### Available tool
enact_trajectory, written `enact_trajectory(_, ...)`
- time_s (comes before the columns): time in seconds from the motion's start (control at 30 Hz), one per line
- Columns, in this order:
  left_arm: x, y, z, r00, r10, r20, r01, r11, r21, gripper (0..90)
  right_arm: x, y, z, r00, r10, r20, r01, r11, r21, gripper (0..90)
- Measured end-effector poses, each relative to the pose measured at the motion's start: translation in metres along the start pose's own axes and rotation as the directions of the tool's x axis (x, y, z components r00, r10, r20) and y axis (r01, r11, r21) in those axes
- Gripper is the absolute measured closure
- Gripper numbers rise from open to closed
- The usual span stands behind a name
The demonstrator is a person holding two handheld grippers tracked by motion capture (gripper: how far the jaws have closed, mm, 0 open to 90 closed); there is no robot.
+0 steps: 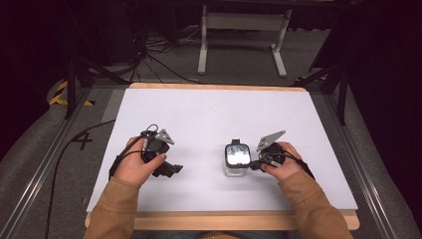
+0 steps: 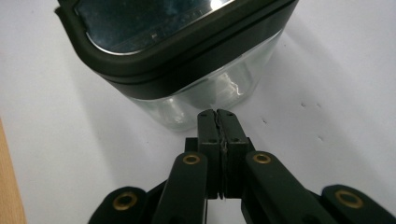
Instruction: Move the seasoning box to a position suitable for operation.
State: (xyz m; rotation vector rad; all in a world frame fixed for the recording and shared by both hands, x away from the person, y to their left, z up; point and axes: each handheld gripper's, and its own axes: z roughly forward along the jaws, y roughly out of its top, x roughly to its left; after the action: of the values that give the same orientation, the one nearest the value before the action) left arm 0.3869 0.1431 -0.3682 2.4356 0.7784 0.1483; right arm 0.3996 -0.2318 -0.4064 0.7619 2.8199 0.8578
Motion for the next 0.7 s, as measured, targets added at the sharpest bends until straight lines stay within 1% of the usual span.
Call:
enact_trajectory(0.1, 0.0, 0.001, 0.001, 1.0, 0.001, -0.005, -0.001, 1.0, -0.009, 17.9, 0.001, 0.0, 0.001, 1.0, -0.007, -0.003, 0.007, 1.0, 0.004, 89.7)
enact_trajectory(0.17, -0.001, 0.001, 0.001, 1.0, 0.001, -0.001, -0.001, 1.0, -0.007, 17.9, 0.002, 0.0, 0.002, 0.9999, -0.007, -0.01, 0.007, 1.0, 0.006, 89.7)
enact_trajectory(0.27, -0.001, 0.002, 0.001, 1.0, 0.001, 0.004, -0.001, 1.0, -0.002, 17.9, 0.002, -0.001, 0.0, 1.0, -0.001, -0.009, 0.001, 1.0, -0.009, 89.6)
enact_trajectory(0.3, -0.001, 0.002, 0.002, 1.0, 0.004, 0.001, -0.004, 0.9998, -0.017, 17.9, 0.001, -0.001, -0.002, 1.0, 0.001, -0.006, -0.001, 1.0, -0.016, 89.6)
enact_trajectory(0.33, -0.001, 0.003, 0.002, 0.9999, 0.0, 0.014, 0.001, 0.9995, -0.031, 17.7, -0.001, -0.002, -0.006, 1.0, 0.003, 0.008, -0.003, 1.0, -0.023, 89.6)
enact_trajectory(0.37, -0.001, 0.004, 0.001, 0.9993, -0.014, 0.034, 0.016, 0.9986, -0.05, 17.4, -0.003, -0.003, -0.011, 0.9997, 0.015, 0.022, -0.014, 0.999, -0.039, 89.6)
enact_trajectory(0.4, -0.001, 0.005, 0.0, 0.9978, -0.025, 0.061, 0.03, 0.9963, -0.08, 17.4, -0.005, -0.004, -0.017, 0.9994, 0.024, 0.026, -0.022, 0.998, -0.055, 89.6)
enact_trajectory(0.43, -0.001, 0.007, -0.001, 0.9972, -0.036, 0.065, 0.043, 0.9922, -0.117, 17.2, -0.007, -0.005, -0.023, 0.9991, 0.03, 0.032, -0.027, 0.997, -0.074, 89.6)
enact_trajectory(0.47, -0.002, 0.009, -0.002, 0.9975, -0.047, 0.053, 0.055, 0.9866, -0.154, 16.6, -0.009, -0.006, -0.028, 0.9987, 0.037, 0.037, -0.033, 0.995, -0.092, 89.6)
enact_trajectory(0.5, -0.004, 0.012, -0.004, 0.9978, -0.053, 0.04, 0.059, 0.9827, -0.175, 17.3, -0.01, -0.008, -0.034, 0.9981, 0.043, 0.044, -0.038, 0.994, -0.106, 89.6)
enact_trajectory(0.53, -0.005, 0.014, -0.005, 0.9987, -0.04, 0.032, 0.045, 0.9815, -0.186, 19.3, -0.011, -0.009, -0.039, 0.9977, 0.047, 0.049, -0.041, 0.992, -0.121, 89.6)
enact_trajectory(0.57, -0.007, 0.018, -0.006, 0.9996, -0.025, 0.015, 0.027, 0.9829, -0.182, 23.8, -0.013, -0.011, -0.043, 0.9972, 0.051, 0.055, -0.044, 0.99, -0.133, 89.6)
enact_trajectory(0.6, -0.007, 0.02, -0.006, 0.9997, -0.022, 0.013, 0.024, 0.9823, -0.186, 27.8, -0.014, -0.013, -0.046, 0.9961, 0.061, 0.064, -0.052, 0.989, -0.138, 89.6)
enact_trajectory(0.63, -0.008, 0.024, -0.005, 0.9989, -0.034, 0.033, 0.041, 0.976, -0.214, 28.4, -0.015, -0.015, -0.048, 0.9952, 0.07, 0.068, -0.06, 0.988, -0.141, 89.6)
enact_trajectory(0.67, -0.008, 0.028, -0.006, 0.9976, -0.044, 0.054, 0.055, 0.972, -0.229, 30.4, -0.016, -0.018, -0.05, 0.9941, 0.082, 0.072, -0.071, 0.987, -0.145, 89.5)
enact_trajectory(0.7, -0.008, 0.031, -0.005, 0.996, -0.056, 0.07, 0.072, 0.9654, -0.251, 33.8, -0.017, -0.02, -0.052, 0.9932, 0.088, 0.076, -0.076, 0.986, -0.148, 89.5)
